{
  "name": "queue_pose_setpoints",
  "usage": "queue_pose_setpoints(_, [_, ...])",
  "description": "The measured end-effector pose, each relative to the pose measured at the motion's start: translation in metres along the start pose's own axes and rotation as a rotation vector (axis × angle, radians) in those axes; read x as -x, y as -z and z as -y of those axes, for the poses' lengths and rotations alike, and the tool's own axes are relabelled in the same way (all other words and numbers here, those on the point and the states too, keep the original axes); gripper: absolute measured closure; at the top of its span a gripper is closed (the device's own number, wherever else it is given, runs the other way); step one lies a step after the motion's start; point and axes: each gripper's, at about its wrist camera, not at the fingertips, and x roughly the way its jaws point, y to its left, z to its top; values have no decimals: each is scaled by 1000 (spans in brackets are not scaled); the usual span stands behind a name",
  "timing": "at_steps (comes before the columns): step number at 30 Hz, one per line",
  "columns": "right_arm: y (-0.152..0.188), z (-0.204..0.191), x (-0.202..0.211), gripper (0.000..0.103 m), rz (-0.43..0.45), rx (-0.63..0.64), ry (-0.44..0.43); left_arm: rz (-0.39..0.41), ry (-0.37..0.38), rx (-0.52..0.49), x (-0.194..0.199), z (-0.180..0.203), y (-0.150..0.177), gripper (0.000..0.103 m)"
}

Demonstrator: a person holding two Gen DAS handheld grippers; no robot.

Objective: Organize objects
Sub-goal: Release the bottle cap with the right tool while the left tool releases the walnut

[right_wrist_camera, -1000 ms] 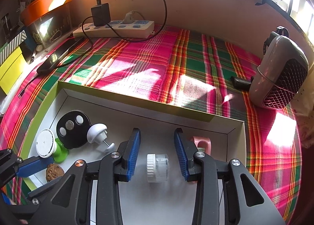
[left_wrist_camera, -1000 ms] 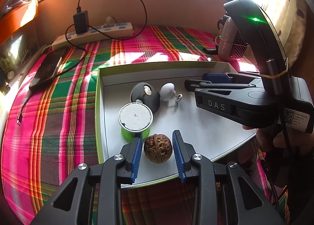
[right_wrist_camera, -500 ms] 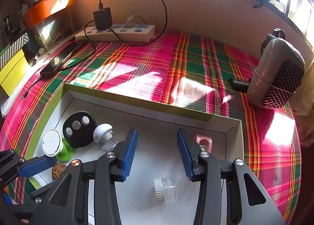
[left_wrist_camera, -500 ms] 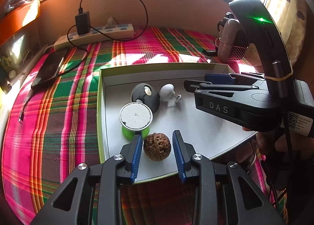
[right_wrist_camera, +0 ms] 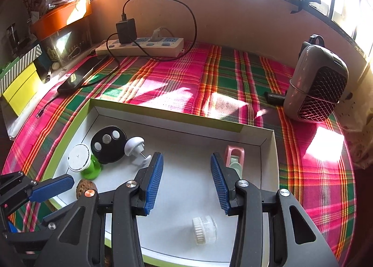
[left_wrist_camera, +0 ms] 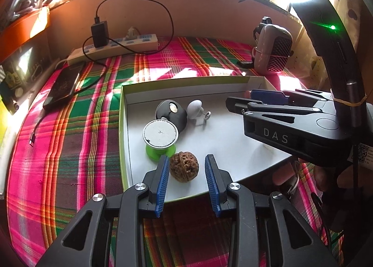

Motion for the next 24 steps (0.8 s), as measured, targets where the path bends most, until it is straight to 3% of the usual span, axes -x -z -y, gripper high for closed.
queue_pose_setpoints(24, [32, 2, 43, 59, 62, -36, 12, 50, -42, -17, 26, 6, 13, 73])
